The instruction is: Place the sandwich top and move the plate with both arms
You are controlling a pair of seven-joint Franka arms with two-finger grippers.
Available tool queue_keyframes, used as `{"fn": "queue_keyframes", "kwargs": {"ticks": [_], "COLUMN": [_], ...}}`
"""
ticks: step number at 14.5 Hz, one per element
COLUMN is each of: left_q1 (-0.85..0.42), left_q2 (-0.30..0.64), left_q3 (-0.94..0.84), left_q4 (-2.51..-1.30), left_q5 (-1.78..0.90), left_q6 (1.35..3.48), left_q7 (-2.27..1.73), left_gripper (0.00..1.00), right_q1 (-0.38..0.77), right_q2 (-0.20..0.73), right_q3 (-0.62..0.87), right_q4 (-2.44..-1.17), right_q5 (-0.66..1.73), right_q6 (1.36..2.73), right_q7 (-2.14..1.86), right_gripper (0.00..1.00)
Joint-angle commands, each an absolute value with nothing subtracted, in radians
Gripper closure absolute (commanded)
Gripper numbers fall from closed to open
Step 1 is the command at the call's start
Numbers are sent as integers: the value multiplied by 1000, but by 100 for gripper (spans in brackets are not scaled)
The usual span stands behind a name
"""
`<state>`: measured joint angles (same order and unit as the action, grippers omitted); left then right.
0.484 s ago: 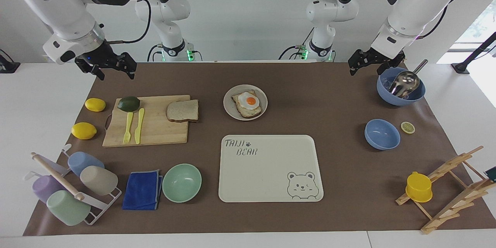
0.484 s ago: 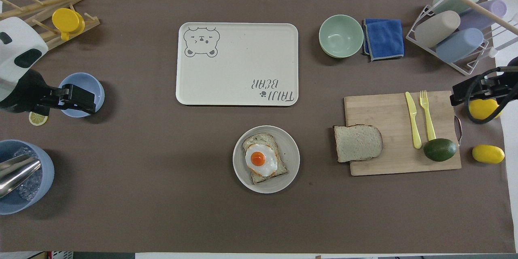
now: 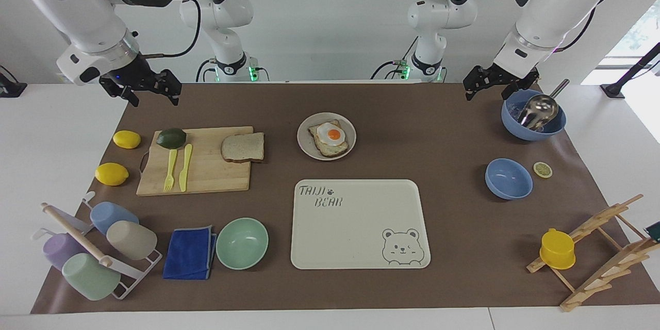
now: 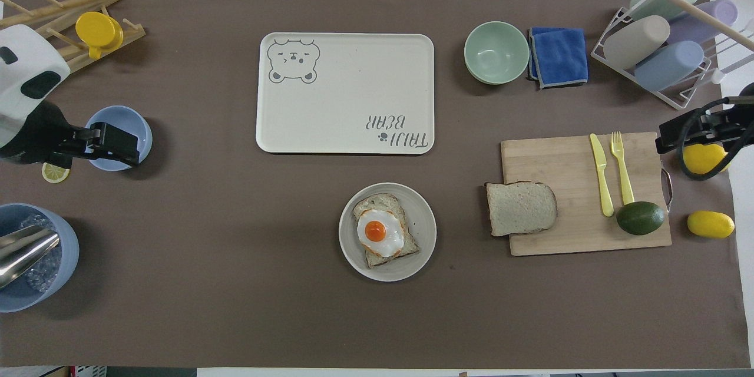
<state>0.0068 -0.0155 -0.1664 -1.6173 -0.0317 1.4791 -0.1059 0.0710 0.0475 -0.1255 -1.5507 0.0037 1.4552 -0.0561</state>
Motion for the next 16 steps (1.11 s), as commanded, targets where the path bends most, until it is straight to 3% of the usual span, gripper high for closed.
{"fn": "queue_keyframes", "kwargs": {"ticks": [1, 8, 10, 16], "left_q1": [9, 9, 9, 9], "left_q2": [-41, -41, -41, -41], "left_q3": [-166, -166, -166, -166], "left_q4": [-1646, -1646, -1646, -1646], "left_q5": [-15, -15, -15, -15], "left_q6": [1493, 1493, 1493, 1493], "left_q7": [-101, -101, -101, -101], "left_gripper": [0, 0, 0, 0], "right_q1": [52, 100, 193, 503], "right_q2": [46, 38, 60, 285], "right_q3": [-110, -109, -110, -110], "right_q4": [-1546, -1558, -1590, -1664], "right_q5": [11, 20, 9, -109], "right_q6": [1439, 1453, 1540, 1704], "right_q7": [-67, -72, -65, 403], "right_gripper": [0, 0, 0, 0]}}
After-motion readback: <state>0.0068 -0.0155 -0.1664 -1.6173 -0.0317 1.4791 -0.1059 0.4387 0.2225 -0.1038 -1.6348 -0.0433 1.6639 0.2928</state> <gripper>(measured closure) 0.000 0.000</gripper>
